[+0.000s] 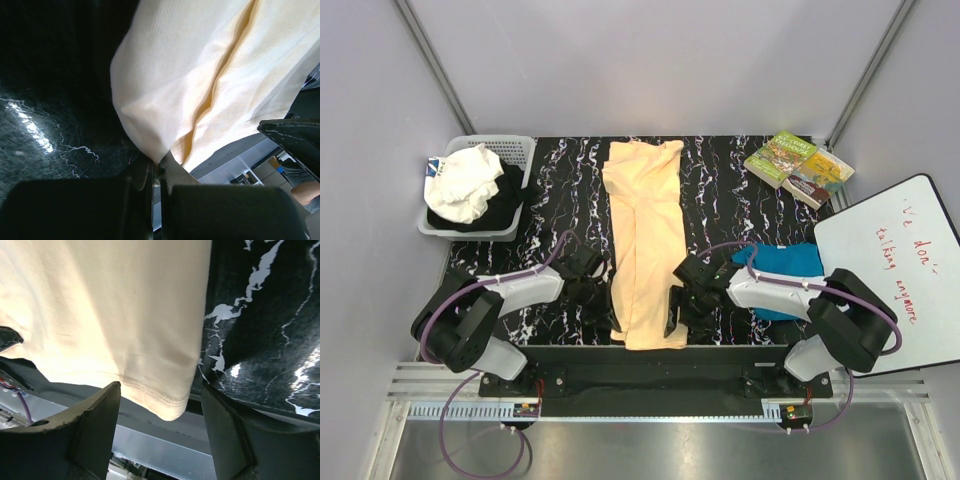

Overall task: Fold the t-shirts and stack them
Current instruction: Grab the bottom of the folded rectangular tshirt with both arms

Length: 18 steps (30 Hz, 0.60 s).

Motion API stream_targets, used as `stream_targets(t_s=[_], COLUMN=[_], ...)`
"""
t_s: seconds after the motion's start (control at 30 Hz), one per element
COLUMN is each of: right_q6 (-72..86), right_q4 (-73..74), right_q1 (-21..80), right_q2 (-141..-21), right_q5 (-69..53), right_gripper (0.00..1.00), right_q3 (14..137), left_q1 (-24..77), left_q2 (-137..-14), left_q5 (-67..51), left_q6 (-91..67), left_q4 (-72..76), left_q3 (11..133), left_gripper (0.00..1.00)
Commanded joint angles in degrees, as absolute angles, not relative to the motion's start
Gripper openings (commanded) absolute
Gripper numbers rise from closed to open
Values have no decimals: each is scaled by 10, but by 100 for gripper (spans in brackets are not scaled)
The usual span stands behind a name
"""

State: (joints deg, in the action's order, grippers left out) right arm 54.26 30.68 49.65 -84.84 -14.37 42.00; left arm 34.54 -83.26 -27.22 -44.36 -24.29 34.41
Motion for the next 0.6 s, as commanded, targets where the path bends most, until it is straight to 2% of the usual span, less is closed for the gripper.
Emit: stream_targets(t_s=[0.0,0.07,0.1,0.17,0.23,0.57], right_q6=[563,560,556,550,543,487], right_q4=[277,266,262,253,256,416], right_q1=[507,510,511,511,511,509], right_q2=[-864,-868,-870,-867,-853,-768], right_q5=[-160,-177,-182,-198,-197,-106], right_gripper=[68,53,38,14,0,0], right_q3=[431,434,436,441,447,568], left_q1=[344,344,344,344,344,343], left_q2=[-845,-846,-846,-845,-839,-750], left_q5=[-196,-195,-195,-196,-195,-189], left_q6=[-423,-423,-423,-423,-424,-427], left_q4=[-224,-223,-224,-224,-228,-337], left_q3=[343,344,345,347,352,445], left_gripper=[0,0,0,0,0,0])
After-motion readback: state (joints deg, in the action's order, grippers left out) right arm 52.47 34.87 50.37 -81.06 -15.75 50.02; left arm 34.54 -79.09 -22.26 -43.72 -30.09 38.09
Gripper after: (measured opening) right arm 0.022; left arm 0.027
